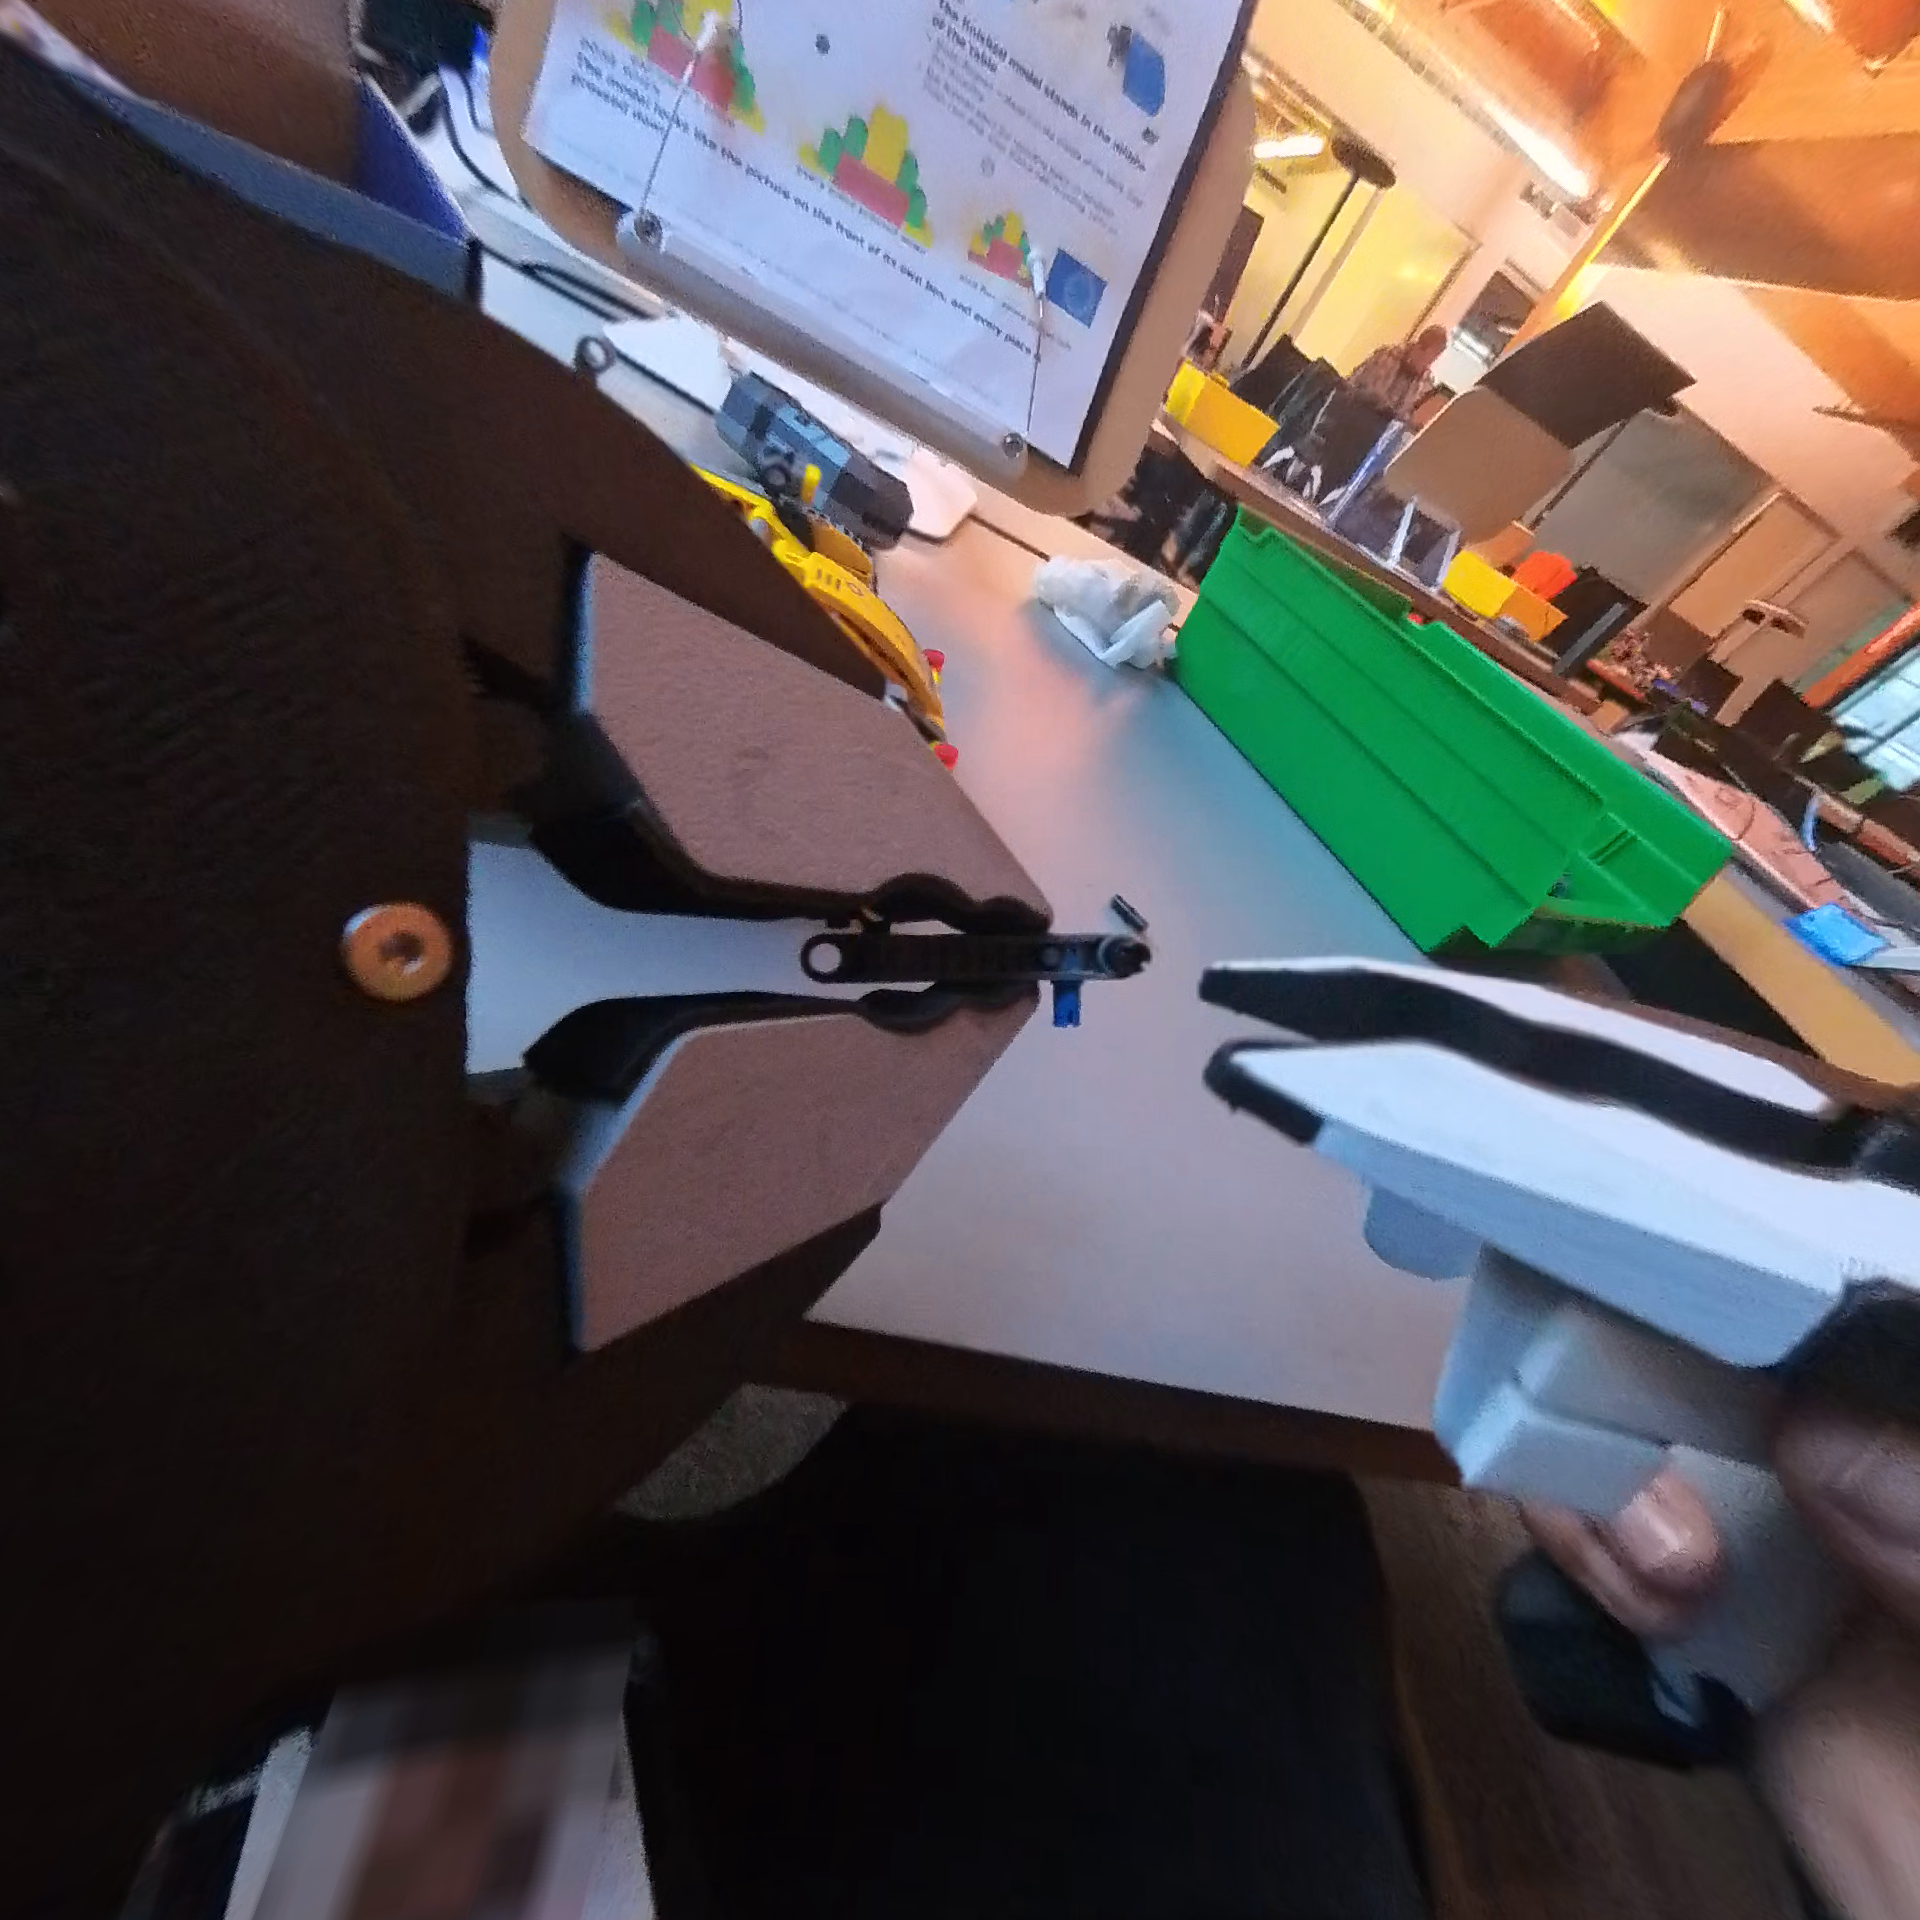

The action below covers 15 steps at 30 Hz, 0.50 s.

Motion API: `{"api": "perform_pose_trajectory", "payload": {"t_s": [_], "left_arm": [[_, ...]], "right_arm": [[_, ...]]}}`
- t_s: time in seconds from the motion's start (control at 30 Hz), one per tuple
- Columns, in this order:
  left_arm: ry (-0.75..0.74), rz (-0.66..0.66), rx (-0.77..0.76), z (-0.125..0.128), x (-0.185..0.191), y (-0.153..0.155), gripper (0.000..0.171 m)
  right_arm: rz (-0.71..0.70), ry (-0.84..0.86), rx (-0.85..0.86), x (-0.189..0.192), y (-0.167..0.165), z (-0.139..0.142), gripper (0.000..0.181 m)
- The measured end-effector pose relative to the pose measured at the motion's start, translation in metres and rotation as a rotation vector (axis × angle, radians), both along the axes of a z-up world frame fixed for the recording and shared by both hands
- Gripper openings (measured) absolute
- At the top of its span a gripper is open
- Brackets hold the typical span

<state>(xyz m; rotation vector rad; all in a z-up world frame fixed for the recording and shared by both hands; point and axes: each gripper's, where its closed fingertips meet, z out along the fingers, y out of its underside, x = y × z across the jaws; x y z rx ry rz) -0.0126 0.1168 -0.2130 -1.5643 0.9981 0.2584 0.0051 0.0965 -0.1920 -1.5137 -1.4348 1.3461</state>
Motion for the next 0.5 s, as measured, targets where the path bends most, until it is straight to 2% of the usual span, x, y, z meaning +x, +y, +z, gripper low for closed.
{"api": "perform_pose_trajectory", "payload": {"t_s": [0.1, 0.23, 0.33, 0.5], "left_arm": [[0.074, 0.012, 0.033, -0.006, -0.004, 0.002, 0.005], [0.228, -0.05, 0.15, -0.011, 0.001, -0.001, 0.005], [0.271, -0.094, 0.139, -0.019, 0.006, -0.005, 0.004], [0.385, -0.092, 0.158, -0.032, 0.004, -0.005, 0.004]], "right_arm": [[-0.009, -0.037, 0.042, -0.003, -0.002, -0.013, 0.026], [-0.019, -0.035, 0.117, -0.006, 0.001, -0.018, 0.02], [-0.009, -0.091, 0.154, -0.006, 0.002, -0.03, 0.019], [0.038, -0.131, 0.156, -0.006, -0.004, -0.043, 0.012]]}}
